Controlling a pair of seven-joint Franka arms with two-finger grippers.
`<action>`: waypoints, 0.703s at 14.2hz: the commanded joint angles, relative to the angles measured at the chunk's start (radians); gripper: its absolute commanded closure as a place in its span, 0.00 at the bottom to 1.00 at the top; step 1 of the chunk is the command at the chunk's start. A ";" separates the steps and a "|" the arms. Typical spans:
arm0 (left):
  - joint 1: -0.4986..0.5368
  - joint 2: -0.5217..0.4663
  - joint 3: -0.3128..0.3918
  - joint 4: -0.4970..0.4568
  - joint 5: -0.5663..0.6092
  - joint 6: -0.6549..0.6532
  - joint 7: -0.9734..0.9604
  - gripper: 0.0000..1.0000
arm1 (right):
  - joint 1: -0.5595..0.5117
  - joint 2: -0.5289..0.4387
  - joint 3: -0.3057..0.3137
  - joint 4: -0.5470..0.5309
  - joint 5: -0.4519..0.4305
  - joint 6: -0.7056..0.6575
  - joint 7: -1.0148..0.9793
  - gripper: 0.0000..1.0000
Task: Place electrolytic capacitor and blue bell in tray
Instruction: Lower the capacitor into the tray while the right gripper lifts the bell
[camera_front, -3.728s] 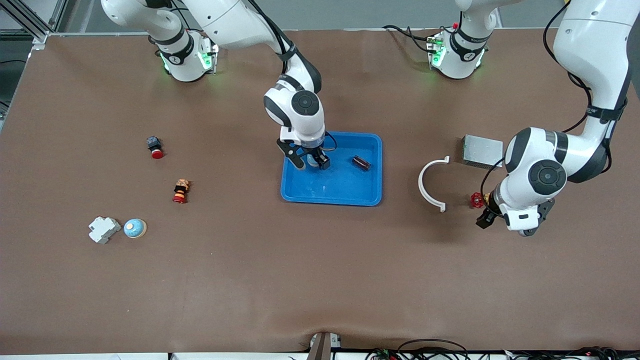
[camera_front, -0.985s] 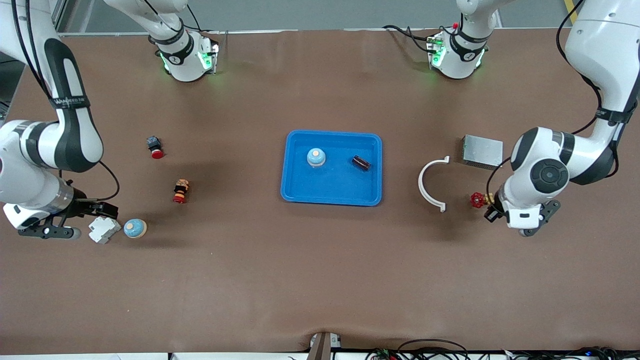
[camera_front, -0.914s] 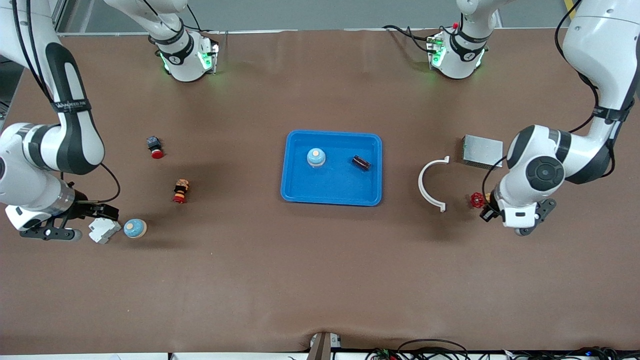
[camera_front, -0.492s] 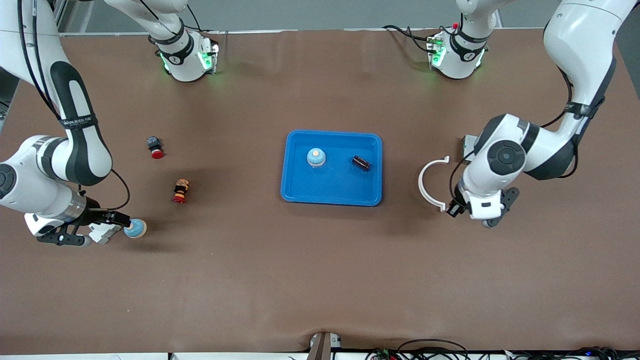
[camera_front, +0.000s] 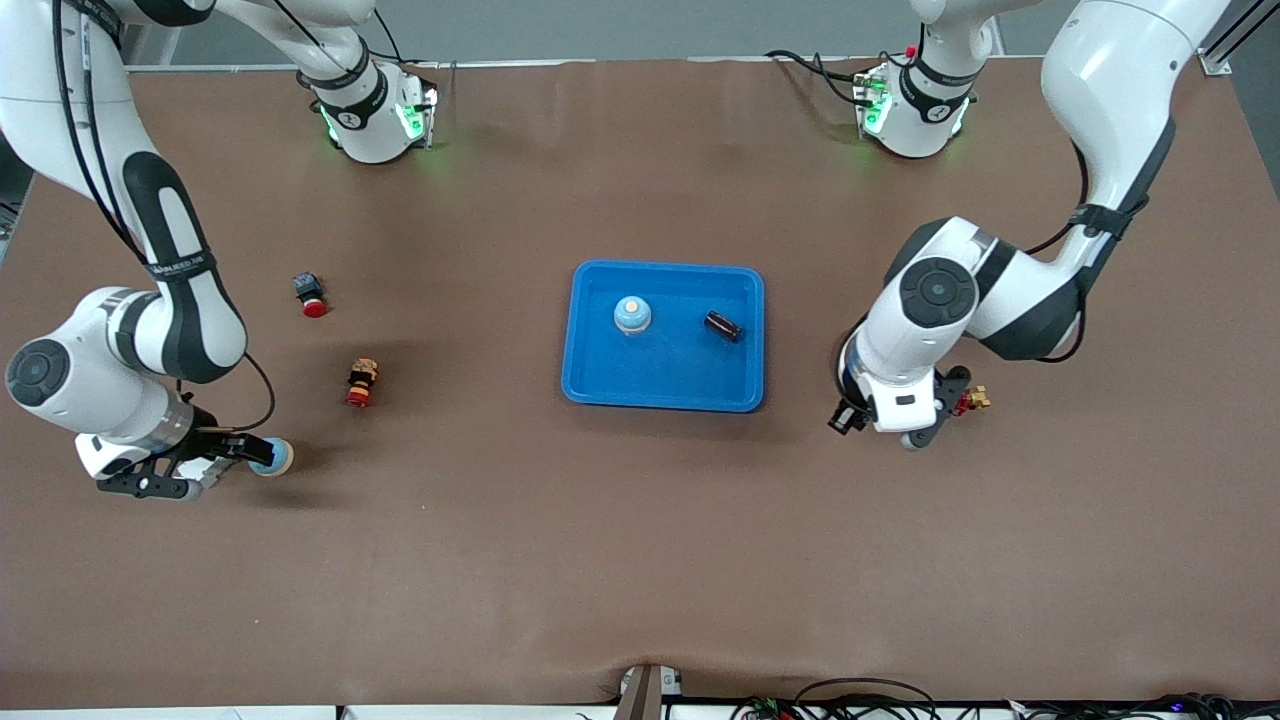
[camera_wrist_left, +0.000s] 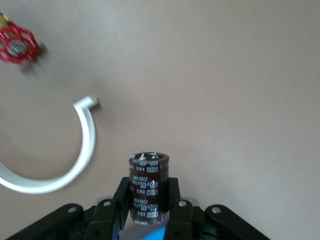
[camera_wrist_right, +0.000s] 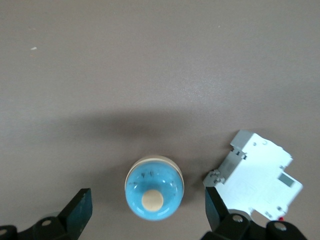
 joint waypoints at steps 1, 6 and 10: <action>-0.066 0.050 0.001 0.069 -0.012 -0.014 -0.071 1.00 | -0.019 0.027 0.018 -0.012 0.026 0.039 -0.024 0.00; -0.155 0.102 0.013 0.111 -0.005 -0.013 -0.165 1.00 | -0.011 0.044 0.018 -0.053 0.027 0.102 -0.011 0.00; -0.257 0.130 0.067 0.126 0.003 -0.011 -0.280 1.00 | -0.010 0.044 0.018 -0.053 0.027 0.102 -0.011 0.00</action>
